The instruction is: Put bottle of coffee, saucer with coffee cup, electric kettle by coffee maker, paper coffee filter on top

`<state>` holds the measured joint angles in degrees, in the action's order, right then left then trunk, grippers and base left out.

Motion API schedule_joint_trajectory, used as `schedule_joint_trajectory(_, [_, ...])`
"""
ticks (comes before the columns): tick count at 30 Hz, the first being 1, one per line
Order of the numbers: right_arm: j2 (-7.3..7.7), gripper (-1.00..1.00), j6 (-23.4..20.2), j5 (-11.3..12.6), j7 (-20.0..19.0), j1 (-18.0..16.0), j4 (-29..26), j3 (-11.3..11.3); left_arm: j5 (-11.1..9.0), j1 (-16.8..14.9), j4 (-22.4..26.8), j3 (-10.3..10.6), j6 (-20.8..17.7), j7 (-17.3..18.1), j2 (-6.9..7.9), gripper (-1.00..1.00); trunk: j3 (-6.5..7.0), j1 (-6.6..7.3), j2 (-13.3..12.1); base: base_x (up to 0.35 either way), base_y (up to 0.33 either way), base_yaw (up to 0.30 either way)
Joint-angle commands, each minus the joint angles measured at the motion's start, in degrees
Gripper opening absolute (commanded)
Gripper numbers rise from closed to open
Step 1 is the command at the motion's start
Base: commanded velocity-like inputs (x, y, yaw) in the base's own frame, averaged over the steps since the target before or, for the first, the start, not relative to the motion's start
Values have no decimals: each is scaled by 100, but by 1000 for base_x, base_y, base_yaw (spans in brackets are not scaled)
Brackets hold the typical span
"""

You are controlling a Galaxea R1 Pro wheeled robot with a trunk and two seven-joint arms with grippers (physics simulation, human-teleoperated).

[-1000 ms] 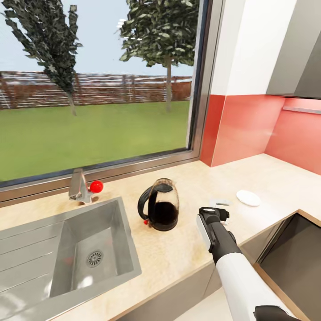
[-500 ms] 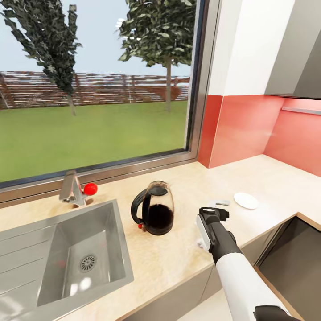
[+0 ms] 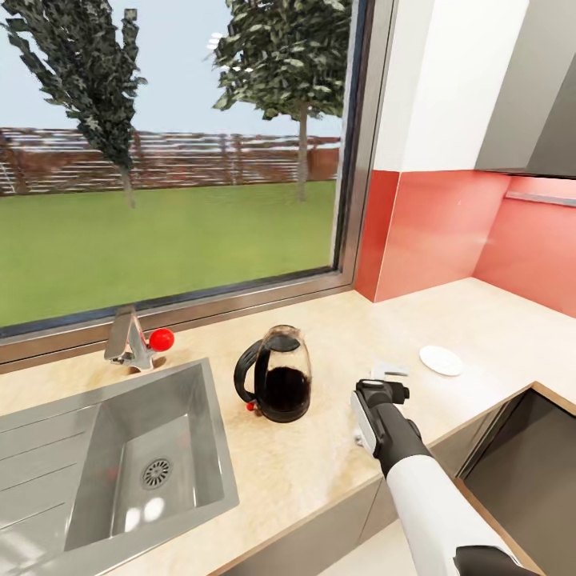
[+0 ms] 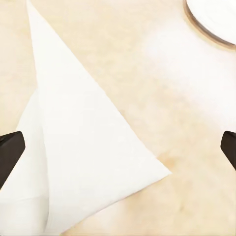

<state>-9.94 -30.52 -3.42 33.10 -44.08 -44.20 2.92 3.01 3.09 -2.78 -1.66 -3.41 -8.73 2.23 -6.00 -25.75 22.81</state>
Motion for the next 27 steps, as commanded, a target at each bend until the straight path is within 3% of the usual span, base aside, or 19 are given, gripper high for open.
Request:
schedule_joint_trajectory(1, [-6, 100, -42, -36, -5, -4, 5, 15, 33, -1, 6, -18, -20, -14, 0, 100, -11, -3, 11, 0, 0, 0])
schedule_joint_trajectory(27, [-6, 100, -33, -36, -5, -4, 276, 24, 30, -1, 5, -17, -28, -11, -3, 100, -11, -3, 11, 12, -12, 0])
